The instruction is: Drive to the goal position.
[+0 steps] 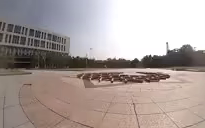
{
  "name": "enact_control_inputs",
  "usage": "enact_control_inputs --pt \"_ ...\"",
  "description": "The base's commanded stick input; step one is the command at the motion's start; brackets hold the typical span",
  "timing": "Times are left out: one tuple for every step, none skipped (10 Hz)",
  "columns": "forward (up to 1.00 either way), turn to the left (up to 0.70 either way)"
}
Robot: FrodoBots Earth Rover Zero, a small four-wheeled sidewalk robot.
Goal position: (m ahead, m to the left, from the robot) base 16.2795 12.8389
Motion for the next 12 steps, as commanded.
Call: enact_control_inputs --pt "0.04 0.0" --pt "0.04 0.0" --pt "0.05 0.0" --pt "0.05 0.0" --pt "0.05 0.0" --pt "0.05 0.0" --pt "0.05 0.0" --pt "0.04 0.0" --pt "0.04 0.0" --pt "0.05 0.0" --pt "0.05 0.0" --pt "0.04 0.0"
